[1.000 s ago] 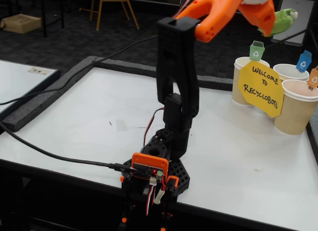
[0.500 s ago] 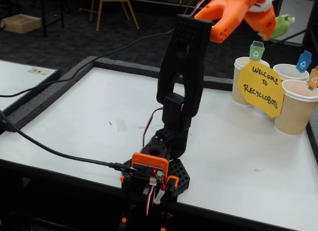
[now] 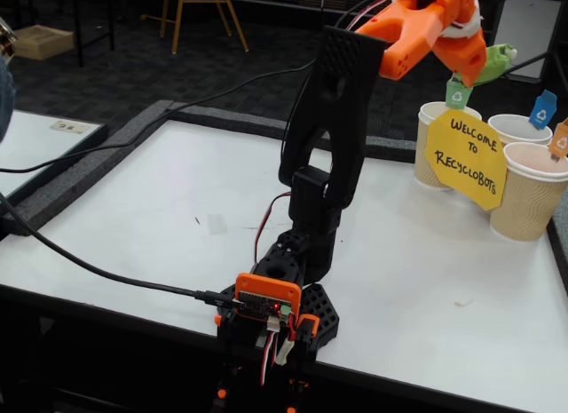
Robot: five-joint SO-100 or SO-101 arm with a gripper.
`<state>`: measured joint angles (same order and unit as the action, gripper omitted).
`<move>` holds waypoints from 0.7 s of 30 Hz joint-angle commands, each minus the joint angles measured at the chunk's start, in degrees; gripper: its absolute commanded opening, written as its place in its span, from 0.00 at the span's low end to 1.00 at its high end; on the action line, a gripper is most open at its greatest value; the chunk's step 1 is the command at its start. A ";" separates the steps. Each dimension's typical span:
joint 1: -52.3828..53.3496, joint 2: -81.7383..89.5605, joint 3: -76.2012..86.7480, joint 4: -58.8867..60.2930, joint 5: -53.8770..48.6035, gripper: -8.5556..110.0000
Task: Sort rubbish by color.
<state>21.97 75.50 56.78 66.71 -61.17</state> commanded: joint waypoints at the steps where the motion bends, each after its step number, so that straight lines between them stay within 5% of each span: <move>1: -1.85 2.55 -5.27 -1.93 0.26 0.12; 7: -2.29 2.55 -3.69 -1.67 0.26 0.23; 15: -0.62 2.55 -3.60 -2.64 0.26 0.24; 21: -0.18 4.92 -5.45 4.13 0.70 0.09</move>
<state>20.74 75.50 56.78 67.76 -61.17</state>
